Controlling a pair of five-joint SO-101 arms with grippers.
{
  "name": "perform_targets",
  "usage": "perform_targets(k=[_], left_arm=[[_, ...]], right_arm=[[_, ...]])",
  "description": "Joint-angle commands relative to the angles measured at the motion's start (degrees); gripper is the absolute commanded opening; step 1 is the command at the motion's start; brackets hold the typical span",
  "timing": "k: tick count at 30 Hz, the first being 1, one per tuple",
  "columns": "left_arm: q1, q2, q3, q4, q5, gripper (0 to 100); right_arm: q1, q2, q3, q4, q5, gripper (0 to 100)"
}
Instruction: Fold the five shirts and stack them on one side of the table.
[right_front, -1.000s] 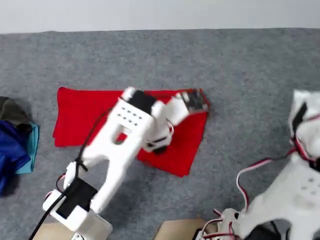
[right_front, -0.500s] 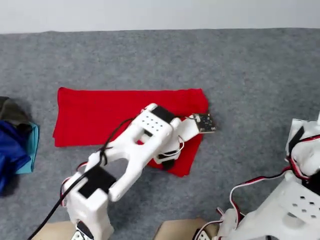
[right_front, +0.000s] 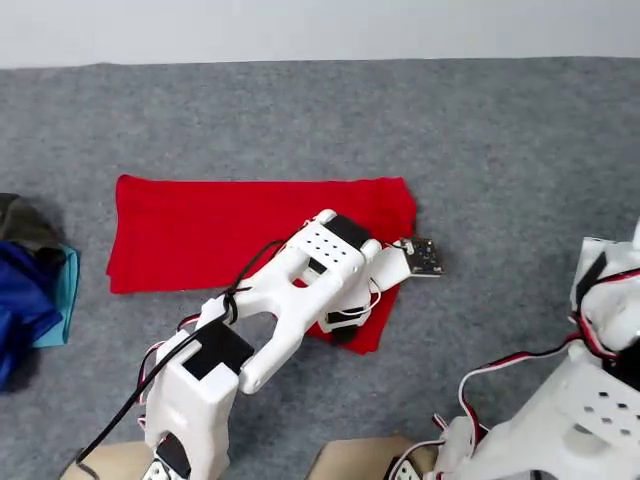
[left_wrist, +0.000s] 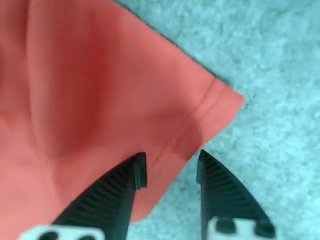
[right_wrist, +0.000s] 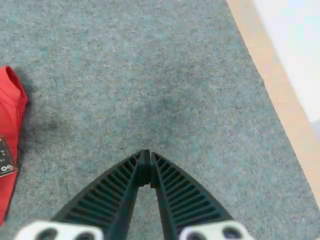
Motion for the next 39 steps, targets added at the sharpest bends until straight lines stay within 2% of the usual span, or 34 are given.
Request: perform_targets(k=[1, 10, 14, 17, 25, 31, 39], left_arm=[[0.9, 0.3, -1.6, 1.3, -0.4, 17], [0.4, 4.3, -1.8, -0.9, -0.2, 16], [0.4, 4.0, -3.6, -1.1, 0.9, 8], [0.8, 4.0, -6.5, 2.4, 0.8, 2], [-0.7, 4.1, -19.6, 11.6, 1.0, 1], [-5.1, 7.2, -31.3, 11.1, 0.7, 1], [-10.5, 21.4, -49.9, 12.4, 0.4, 1]], right_arm=[[0.8, -1.2, 0.0, 0.0, 0.6, 1.4], [0.8, -1.2, 0.0, 0.0, 0.6, 1.4], [0.8, -1.2, 0.0, 0.0, 0.6, 1.4], [0.8, -1.2, 0.0, 0.0, 0.6, 1.4], [0.7, -1.2, 0.0, 0.0, 0.6, 1.3], [0.7, -1.2, 0.0, 0.0, 0.6, 1.3], [0.6, -1.2, 0.0, 0.0, 0.6, 1.3]])
